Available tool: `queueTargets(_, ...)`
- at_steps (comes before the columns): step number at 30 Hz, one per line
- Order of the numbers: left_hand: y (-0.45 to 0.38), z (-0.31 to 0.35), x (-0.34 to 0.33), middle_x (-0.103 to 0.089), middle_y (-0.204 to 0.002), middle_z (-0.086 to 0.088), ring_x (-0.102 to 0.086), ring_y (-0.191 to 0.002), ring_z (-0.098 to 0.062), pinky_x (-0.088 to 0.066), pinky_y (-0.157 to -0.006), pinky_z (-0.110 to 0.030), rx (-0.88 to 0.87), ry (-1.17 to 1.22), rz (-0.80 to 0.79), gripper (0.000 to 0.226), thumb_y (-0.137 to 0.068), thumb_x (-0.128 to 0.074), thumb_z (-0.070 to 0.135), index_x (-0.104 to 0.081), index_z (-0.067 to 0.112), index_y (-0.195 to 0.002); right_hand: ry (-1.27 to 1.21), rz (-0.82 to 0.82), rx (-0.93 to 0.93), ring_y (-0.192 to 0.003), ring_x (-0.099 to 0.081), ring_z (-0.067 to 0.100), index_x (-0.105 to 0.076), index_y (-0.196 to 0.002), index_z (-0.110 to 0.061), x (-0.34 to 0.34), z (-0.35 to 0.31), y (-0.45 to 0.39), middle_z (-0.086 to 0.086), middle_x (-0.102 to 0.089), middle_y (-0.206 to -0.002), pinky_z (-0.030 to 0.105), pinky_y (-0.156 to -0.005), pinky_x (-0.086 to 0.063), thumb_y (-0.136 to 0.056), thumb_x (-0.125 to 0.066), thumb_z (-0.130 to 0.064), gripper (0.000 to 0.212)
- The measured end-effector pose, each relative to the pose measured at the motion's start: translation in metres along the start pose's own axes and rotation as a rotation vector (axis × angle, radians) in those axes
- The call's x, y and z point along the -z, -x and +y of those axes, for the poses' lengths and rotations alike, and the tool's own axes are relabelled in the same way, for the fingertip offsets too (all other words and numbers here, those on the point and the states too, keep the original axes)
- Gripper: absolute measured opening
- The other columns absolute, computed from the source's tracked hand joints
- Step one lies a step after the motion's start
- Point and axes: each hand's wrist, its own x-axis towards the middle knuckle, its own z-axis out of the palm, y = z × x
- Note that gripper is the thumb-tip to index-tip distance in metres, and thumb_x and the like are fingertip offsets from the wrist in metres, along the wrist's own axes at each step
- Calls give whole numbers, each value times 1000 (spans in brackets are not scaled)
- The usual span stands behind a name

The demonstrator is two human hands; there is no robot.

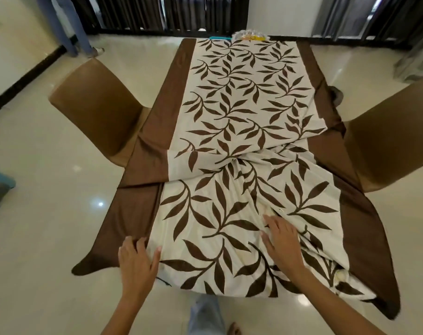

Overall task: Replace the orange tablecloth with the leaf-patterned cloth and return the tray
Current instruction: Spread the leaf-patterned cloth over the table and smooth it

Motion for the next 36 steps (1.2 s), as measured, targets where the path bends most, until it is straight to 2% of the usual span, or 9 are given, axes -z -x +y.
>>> queueTargets(4, -3, 23, -9, -3, -158, -16, -7, -144, -32, -16, -109, -54, -156, -21, -124, 81, -89, -15, 67, -14, 14, -150, 134, -179, 52, -141, -25, 30, -22, -148, -23, -13, 7, 7, 13, -26, -153, 55, -106, -31, -93, -20, -60, 66)
queueTargets(7, 1, 25, -19, -25, -153, -16, -26, -140, -35, -29, -105, -56, -152, -66, -189, 82, -89, -12, 68, -29, 12, -147, 153, -213, 60, -138, -30, 28, -28, -146, -24, -15, 12, 29, 9, -30, -151, 55, -104, -33, -92, -23, -61, 65)
queueTargets(10, 24, 30, -14, -60, -115, -18, -58, -103, -35, -48, -86, -46, -116, -85, -113, 73, -90, -19, 65, -58, 7, -111, 142, -152, 63, -122, -48, 26, -50, -130, -23, -4, 21, 58, 6, -50, -134, 51, -99, -38, -93, -21, -61, 61)
queueTargets(14, 41, 22, -3, -52, -67, -5, -54, -56, -24, -44, -54, -32, -142, -59, 61, 37, -89, -46, 46, -50, 12, -74, 73, 66, -48, -93, -60, 26, -63, -99, -15, 9, 27, 70, 3, -64, -96, 48, -99, -35, -94, -20, -59, 61)
queueTargets(18, 8, 14, 0, -60, -113, -21, -60, -102, -38, -47, -87, -45, -164, -28, 97, 48, -90, -40, 48, -58, 7, -108, 38, 26, -66, -113, -55, 30, -57, -117, -13, 6, 16, 49, 9, -59, -117, 49, -100, -39, -96, -22, -55, 58)
queueTargets(23, -15, 12, -1, 3, -158, -10, -2, -146, -27, -9, -114, -49, -189, -102, -244, 108, -67, 18, 81, -5, 17, -151, 172, -236, -37, -138, -32, 31, -34, -144, -23, -11, 5, 30, 13, -32, -151, 54, -102, -34, -91, -7, -65, 72)
queueTargets(27, 10, 13, -6, -33, -148, -20, -33, -136, -35, -28, -109, -46, -149, -163, -212, 91, -82, -11, 72, -38, 9, -142, 155, -159, -90, -119, -53, 31, -59, -121, -16, -2, 13, 51, 12, -57, -129, 53, -95, -42, -93, -9, -62, 73)
queueTargets(32, 26, 7, -4, -58, -78, -9, -58, -67, -25, -49, -63, -35, -248, -65, 76, 32, -86, -56, 41, -59, 9, -85, 119, 51, -225, -92, -57, 34, -60, -98, -6, 8, 9, 61, 16, -62, -94, 54, -92, -42, -94, -18, -59, 68)
queueTargets(36, 1, 9, 1, -60, -111, -18, -60, -100, -35, -50, -85, -45, -209, -4, 73, 48, -89, -44, 47, -58, 7, -110, 15, -24, -90, -123, -46, 33, -51, -124, -14, -1, -24, 36, 16, -51, -131, 50, -100, -40, -94, -20, -57, 61)
